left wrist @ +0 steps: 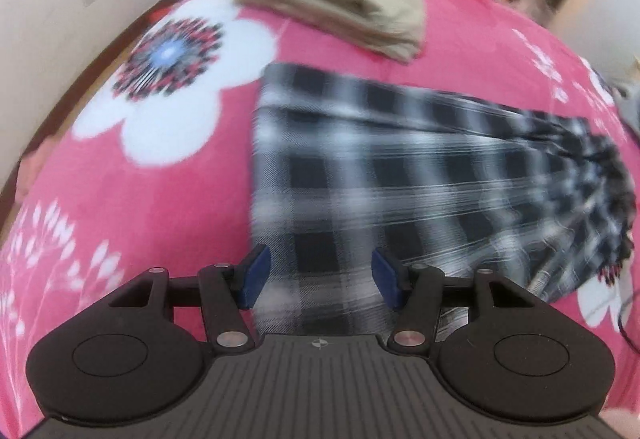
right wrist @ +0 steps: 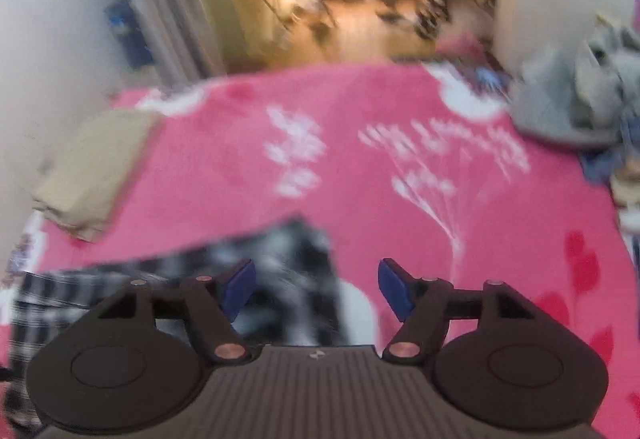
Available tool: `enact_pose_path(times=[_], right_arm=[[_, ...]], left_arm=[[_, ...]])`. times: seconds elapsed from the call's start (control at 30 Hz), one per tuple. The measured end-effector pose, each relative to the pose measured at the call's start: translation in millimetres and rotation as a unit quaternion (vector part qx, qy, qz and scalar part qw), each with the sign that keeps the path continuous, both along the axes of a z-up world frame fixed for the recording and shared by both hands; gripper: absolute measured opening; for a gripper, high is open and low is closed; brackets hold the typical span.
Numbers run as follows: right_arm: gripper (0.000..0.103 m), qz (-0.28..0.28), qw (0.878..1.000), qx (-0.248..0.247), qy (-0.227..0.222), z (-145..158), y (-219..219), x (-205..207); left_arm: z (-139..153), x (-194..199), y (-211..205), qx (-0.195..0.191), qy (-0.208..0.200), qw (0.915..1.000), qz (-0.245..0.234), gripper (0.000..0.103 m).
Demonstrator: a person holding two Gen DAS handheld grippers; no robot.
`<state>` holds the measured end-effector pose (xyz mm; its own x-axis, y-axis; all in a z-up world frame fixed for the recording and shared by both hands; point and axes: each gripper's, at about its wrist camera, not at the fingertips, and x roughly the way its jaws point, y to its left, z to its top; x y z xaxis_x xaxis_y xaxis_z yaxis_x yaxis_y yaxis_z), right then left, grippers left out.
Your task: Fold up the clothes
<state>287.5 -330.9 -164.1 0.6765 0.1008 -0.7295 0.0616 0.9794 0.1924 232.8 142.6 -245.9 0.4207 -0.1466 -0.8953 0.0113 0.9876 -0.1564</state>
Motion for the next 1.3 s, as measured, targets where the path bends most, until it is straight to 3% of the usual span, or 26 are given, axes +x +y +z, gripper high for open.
enact_pose_path(times=[0.07, 0.13, 0.23, 0.33, 0.43, 0.47, 0.5, 0.57, 0.63, 0.7, 0.73, 0.8, 0.93, 1.0, 1.1, 1.17, 1.23, 1.3], right_arm=[[0.071, 0.088, 0.996, 0.008, -0.016, 10, 48, 13], [0.067, 0.184, 0.983, 0.016, -0.02, 8, 109, 32], [0.057, 0.314, 0.949, 0.001, -0.013, -10, 202, 58], [0.046, 0.433, 0.901, -0.043, 0.0, -40, 297, 81], [0.031, 0.491, 0.862, -0.124, 0.008, -73, 355, 97], [0.029, 0.49, 0.86, -0.142, 0.015, -83, 367, 107], [0.028, 0.479, 0.865, -0.15, 0.019, -92, 372, 119], [0.028, 0.443, 0.886, -0.133, 0.02, -96, 370, 142], [0.027, 0.398, 0.91, -0.115, -0.014, -82, 361, 150], [0.027, 0.386, 0.919, -0.075, -0.033, -64, 350, 152], [0.027, 0.392, 0.917, -0.061, -0.031, -56, 346, 151], [0.027, 0.439, 0.897, -0.057, 0.0, -49, 343, 145], [0.027, 0.511, 0.851, -0.117, 0.044, -60, 344, 129], [0.027, 0.52, 0.837, -0.158, 0.065, -76, 348, 130], [0.027, 0.467, 0.864, -0.178, 0.066, -99, 349, 144], [0.027, 0.402, 0.901, -0.152, 0.053, -98, 344, 157], [0.027, 0.347, 0.93, -0.118, 0.017, -83, 338, 162], [0.028, 0.345, 0.937, -0.049, 0.009, -68, 334, 162]], left_arm=[[-7, -1, 6, 0.0, 0.013, 0.9997, 0.02, 0.056], [-15, -3, 11, -0.001, 0.023, 0.9992, 0.033, 0.056], [-25, -7, 17, -0.003, 0.038, 0.998, 0.05, 0.056], [-31, -13, 19, -0.003, 0.037, 0.9979, 0.054, 0.056], [-33, -18, 17, 0.003, 0.028, 0.9987, 0.042, 0.056], [-34, -19, 17, 0.005, 0.027, 0.9988, 0.039, 0.056], [-35, -19, 16, 0.006, 0.026, 0.999, 0.037, 0.056], [-35, -20, 15, 0.008, 0.023, 0.9993, 0.029, 0.056], [-36, -19, 15, 0.008, 0.021, 0.9995, 0.02, 0.056], [-36, -20, 17, 0.001, 0.02, 0.9996, 0.017, 0.056], [-36, -20, 19, -0.002, 0.02, 0.9997, 0.016, 0.056], [-35, -20, 21, -0.011, 0.019, 0.9997, 0.014, 0.056], [-33, -22, 24, -0.019, 0.018, 0.9997, 0.002, 0.057], [-32, -23, 23, -0.018, 0.014, 0.9997, -0.004, 0.056], [-31, -22, 20, -0.011, 0.011, 0.9998, -0.009, 0.057], [-30, -22, 18, -0.007, 0.011, 0.9999, -0.011, 0.057], [-28, -21, 17, -0.002, 0.012, 0.9999, -0.011, 0.056], [-26, -22, 15, 0.002, 0.012, 0.9998, -0.014, 0.056]])
